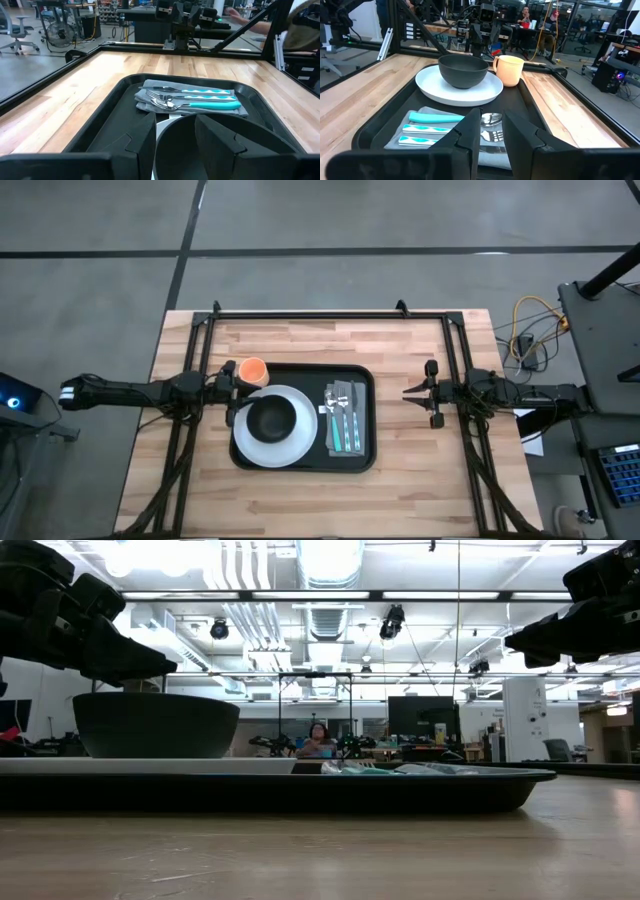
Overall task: Set up tray
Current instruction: Return to Home Position
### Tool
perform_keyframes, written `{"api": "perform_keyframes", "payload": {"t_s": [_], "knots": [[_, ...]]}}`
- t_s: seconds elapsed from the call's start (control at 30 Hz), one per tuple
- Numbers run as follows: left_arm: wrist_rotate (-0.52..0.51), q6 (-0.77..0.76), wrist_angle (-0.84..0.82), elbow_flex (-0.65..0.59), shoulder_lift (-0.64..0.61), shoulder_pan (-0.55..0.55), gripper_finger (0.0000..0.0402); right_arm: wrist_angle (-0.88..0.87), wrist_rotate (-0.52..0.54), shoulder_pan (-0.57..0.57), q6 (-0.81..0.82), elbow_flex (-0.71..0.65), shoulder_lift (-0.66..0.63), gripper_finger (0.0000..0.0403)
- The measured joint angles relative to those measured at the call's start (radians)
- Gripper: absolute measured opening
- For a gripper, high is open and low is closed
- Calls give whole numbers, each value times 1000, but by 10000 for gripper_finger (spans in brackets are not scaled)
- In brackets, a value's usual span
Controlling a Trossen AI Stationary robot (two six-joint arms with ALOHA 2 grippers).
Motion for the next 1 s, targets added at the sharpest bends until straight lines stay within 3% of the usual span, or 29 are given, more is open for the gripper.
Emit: {"api": "perform_keyframes", "payload": {"t_s": [0.5, 1.0], "knots": [[0, 0, 0, 0, 0, 0, 118, 0, 0, 0, 0, 0, 0, 87], [0, 0, 0, 0, 0, 0, 118, 0, 0, 0, 0, 0, 0, 69]]}}
